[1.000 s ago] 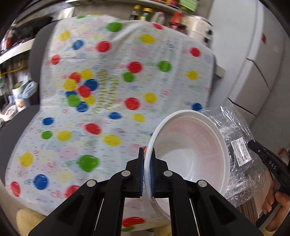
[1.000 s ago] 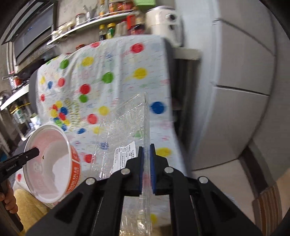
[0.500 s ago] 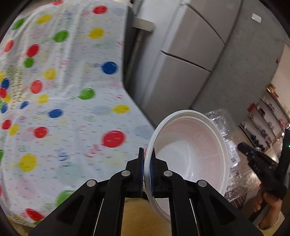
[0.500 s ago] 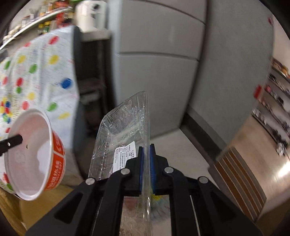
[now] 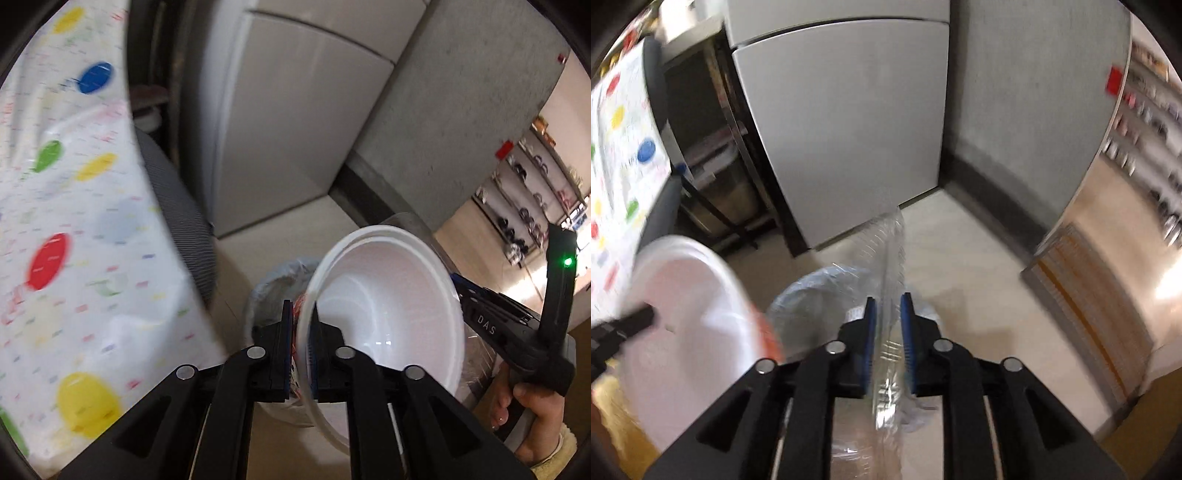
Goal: Collect trash
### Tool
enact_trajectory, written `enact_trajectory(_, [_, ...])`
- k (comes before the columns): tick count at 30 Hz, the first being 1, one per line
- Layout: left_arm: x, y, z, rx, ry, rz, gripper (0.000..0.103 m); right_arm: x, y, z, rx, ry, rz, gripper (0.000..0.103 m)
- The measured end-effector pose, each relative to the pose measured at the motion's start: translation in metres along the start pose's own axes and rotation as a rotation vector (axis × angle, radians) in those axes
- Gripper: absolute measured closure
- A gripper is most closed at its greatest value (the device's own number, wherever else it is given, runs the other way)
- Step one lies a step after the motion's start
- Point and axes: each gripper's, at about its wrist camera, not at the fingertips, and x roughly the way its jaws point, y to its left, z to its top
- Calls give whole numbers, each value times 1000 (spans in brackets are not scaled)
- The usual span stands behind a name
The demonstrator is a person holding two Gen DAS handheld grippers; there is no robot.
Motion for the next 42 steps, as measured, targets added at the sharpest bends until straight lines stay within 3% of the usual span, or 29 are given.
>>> enact_trajectory(1, [8,-1,3,5,21,-19,85,1,-1,2,23,1,9,70])
enact_trajectory(2, [10,-2,3,9,24,-21,80,0,-3,3,43,-8,23,68])
enact_trajectory(3, [11,-3,3,15,19,-18,78,-4,-3,3,46,-21,31,68])
enact_trajectory(8, [-11,0,3,36,-70,-17,47,-31,10,-2,-18,-63,18,68])
enact_trajectory(13, [-41,8,5,38,-122,7,47,-71,27,-12,-87,-111,33,65])
enact_trajectory(16, [-67,16,-2,63,-149,95,32,-94,43,-19,-133,-141,36,53])
enact_trajectory(19, [-84,20,-12,80,-146,164,29,-111,59,-30,-156,-144,42,50])
enact_trajectory(22, [-108,34,-28,77,-143,205,16,-120,70,-40,-153,-130,42,41])
enact_trajectory(31, [-168,59,-55,38,-178,224,14,-159,98,-69,-141,-134,12,10])
enact_trajectory(42, [-223,55,-78,61,-235,271,7,-201,114,-91,-137,-165,23,6])
